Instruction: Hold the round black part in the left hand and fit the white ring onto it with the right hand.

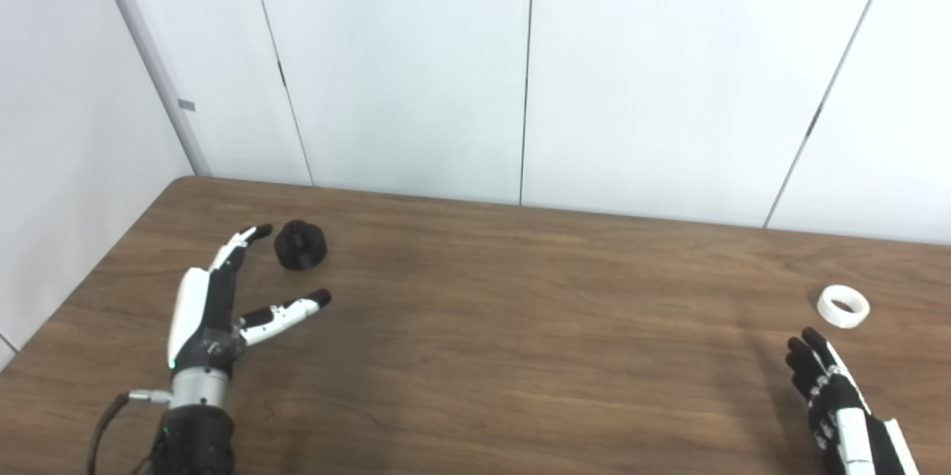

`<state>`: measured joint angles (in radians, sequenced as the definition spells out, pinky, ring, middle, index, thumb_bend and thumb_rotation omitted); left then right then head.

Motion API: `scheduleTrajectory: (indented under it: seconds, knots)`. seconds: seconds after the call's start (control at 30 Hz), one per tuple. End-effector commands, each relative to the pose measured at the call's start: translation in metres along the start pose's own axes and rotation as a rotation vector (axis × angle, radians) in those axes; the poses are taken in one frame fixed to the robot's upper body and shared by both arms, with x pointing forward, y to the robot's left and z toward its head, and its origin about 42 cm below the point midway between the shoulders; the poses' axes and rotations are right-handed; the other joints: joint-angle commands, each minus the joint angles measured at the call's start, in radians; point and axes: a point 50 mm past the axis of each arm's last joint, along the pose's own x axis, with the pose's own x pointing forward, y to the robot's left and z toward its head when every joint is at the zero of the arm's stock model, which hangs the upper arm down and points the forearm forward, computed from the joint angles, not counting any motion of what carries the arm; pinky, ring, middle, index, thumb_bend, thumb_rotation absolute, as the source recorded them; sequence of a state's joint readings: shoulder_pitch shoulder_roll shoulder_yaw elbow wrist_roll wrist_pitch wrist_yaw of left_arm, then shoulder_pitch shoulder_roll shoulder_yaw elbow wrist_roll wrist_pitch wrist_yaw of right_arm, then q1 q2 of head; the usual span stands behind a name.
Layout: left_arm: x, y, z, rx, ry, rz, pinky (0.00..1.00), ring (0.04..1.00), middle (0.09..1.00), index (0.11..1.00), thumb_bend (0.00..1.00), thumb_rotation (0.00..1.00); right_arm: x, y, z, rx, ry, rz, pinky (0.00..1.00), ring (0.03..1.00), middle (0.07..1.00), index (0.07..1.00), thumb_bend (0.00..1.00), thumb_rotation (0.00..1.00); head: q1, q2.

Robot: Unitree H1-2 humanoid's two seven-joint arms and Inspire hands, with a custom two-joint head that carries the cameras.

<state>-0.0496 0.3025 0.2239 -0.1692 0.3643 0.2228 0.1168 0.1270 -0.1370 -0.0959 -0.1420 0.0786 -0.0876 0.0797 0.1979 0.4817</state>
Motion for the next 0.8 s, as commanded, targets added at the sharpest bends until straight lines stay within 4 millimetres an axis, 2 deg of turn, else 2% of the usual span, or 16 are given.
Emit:
scheduleTrajectory:
  seconds: [0.0, 0.2, 0.37, 0.63, 0.77]
  knots:
    - [0.018, 0.015, 0.011, 0.050, -0.054, 0.064, 1.00, 0.990, 0.950, 0.865, 0.90, 0.29, -0.013, 0.004, -0.014, 0.019, 0.043, -0.016, 0.97, 0.932, 0.922, 0.931, 0.51, 0.97, 0.000, 0.002]
    - [0.043, 0.022, 0.008, 0.118, -0.024, 0.106, 0.99, 0.987, 0.935, 0.850, 0.91, 0.27, -0.012, 0.006, -0.014, 0.037, 0.034, -0.012, 0.95, 0.925, 0.920, 0.928, 0.51, 0.95, -0.002, 0.003]
    - [0.064, 0.023, 0.002, 0.164, 0.002, 0.101, 1.00, 0.996, 0.939, 0.849, 0.92, 0.30, -0.012, 0.007, -0.015, 0.032, 0.038, -0.015, 0.95, 0.934, 0.919, 0.931, 0.52, 0.96, -0.004, 0.003]
    - [0.084, 0.011, 0.003, 0.203, 0.040, 0.063, 1.00, 1.000, 0.954, 0.871, 0.93, 0.34, -0.013, 0.008, -0.015, 0.027, 0.042, -0.014, 0.93, 0.927, 0.912, 0.928, 0.52, 0.97, -0.010, 0.005]
    - [0.093, 0.004, 0.003, 0.210, 0.058, 0.042, 1.00, 1.000, 0.954, 0.865, 0.94, 0.33, -0.014, 0.008, -0.014, 0.016, 0.047, -0.011, 0.97, 0.939, 0.920, 0.933, 0.54, 0.99, -0.011, 0.005]
